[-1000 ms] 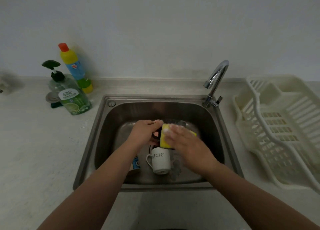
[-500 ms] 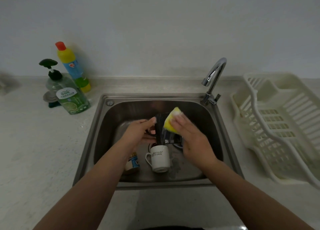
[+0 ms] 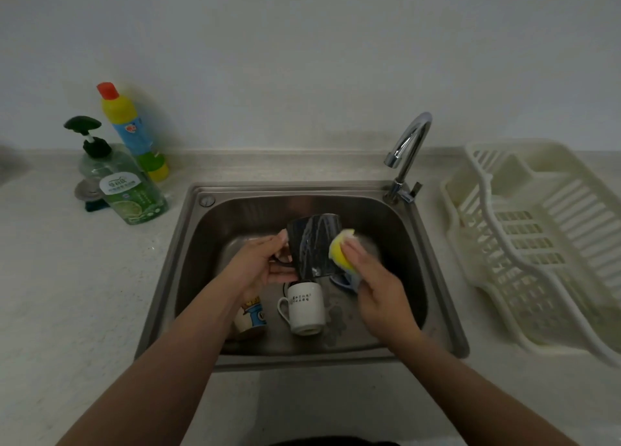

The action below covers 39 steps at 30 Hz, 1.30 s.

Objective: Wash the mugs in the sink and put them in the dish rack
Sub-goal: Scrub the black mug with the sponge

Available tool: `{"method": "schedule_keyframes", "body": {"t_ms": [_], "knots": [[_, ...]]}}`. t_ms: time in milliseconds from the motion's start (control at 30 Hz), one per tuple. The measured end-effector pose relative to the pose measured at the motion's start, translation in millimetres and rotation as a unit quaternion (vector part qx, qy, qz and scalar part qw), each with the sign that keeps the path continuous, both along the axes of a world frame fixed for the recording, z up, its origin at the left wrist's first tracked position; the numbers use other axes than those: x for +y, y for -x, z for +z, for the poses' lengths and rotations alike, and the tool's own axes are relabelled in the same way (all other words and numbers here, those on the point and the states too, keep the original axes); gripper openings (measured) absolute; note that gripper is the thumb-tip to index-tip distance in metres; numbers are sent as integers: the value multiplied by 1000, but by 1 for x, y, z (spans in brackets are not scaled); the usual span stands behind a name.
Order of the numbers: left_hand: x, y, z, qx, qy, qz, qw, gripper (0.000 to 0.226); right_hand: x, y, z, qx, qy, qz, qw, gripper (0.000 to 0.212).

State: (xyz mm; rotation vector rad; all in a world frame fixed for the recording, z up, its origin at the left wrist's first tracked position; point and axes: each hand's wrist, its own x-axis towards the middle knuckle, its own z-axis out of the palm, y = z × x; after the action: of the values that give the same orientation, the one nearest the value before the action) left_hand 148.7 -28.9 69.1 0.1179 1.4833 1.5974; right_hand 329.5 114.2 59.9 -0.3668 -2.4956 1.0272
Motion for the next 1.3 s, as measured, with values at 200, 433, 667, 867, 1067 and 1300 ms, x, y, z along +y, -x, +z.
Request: {"method": "schedule_keyframes", "body": {"t_ms": [200, 433, 667, 867, 1067, 1300], "knots": [[7, 0, 9, 36, 11, 12, 999, 33, -7, -8, 1, -10, -122, 52, 991, 79], [17, -4, 15, 111, 67, -1, 992, 29, 1, 11, 8, -30, -381, 161, 910, 74], [20, -1, 17, 133, 87, -5, 987, 31, 13, 35, 18, -11, -360, 120, 925, 58], [17, -3, 6, 137, 105, -16, 985, 25, 13, 31, 10, -25, -363, 126, 923, 69], [8, 3, -5, 91, 78, 9, 993, 29, 10, 3, -4, -21, -355, 198, 913, 60], [7, 5, 1, 26, 26, 26, 999, 40, 0, -5, -2, -32, -179, 82, 980, 90]]}}
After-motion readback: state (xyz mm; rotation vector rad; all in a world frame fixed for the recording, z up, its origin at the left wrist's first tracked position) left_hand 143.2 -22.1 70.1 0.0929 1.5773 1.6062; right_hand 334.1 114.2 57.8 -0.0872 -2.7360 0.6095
